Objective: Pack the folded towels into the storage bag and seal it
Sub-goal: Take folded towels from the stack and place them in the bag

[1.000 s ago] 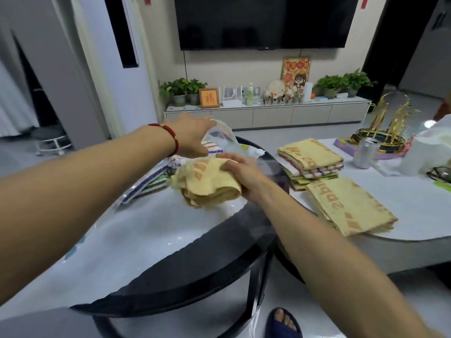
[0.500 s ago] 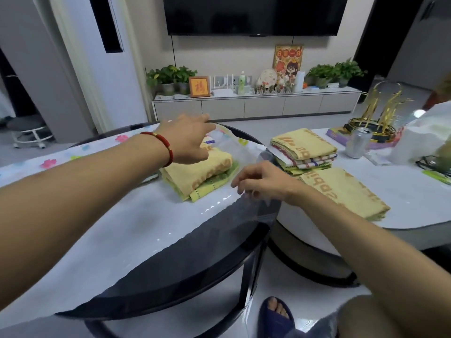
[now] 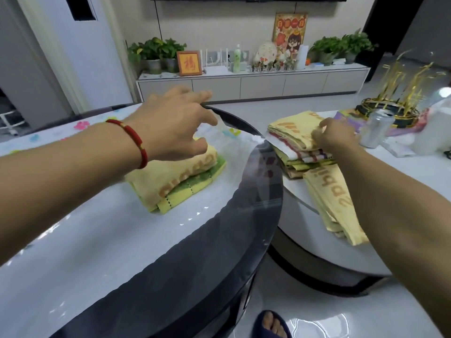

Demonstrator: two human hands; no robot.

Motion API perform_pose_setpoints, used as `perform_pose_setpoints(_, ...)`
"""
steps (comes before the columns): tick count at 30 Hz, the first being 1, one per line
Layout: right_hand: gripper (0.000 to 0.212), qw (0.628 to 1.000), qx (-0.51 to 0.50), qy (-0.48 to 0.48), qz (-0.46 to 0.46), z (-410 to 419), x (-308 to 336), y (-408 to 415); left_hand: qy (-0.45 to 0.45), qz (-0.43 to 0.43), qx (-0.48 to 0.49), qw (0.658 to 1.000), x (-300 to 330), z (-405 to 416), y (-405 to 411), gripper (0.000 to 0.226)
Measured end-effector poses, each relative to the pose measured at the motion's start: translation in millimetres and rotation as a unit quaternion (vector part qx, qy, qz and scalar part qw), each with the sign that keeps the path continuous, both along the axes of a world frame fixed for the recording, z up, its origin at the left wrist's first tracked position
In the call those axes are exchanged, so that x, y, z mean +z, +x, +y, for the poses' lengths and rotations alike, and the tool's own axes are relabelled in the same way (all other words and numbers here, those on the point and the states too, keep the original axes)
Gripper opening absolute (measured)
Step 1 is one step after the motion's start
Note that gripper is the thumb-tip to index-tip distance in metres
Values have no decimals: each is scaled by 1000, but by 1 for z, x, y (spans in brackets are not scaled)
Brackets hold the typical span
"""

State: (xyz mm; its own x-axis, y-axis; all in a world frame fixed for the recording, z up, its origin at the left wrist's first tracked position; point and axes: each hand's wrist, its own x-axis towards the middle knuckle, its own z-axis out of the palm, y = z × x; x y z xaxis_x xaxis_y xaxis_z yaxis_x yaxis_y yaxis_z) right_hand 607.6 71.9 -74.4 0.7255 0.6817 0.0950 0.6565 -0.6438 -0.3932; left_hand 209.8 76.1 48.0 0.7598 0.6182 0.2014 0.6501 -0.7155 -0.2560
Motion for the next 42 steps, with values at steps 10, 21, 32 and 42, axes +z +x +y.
perform_pose_setpoints(10,70,993,99,-61,-14,18,40,20,-13,-11,3,1000,-3,-4,-12,39)
perform_pose_setpoints(21,39,884,186,110,414,-126,123,-86,55,52,178,981,2,-70,-135,46)
perform_pose_setpoints(32,31,707,406,48,577,-161,125,-336,-68,-12,246,967,57,-77,-204,71)
perform_pose_setpoints(42,27,859,318,71,395,-136,-12,-490,-76,-11,246,966,77,-75,-206,69)
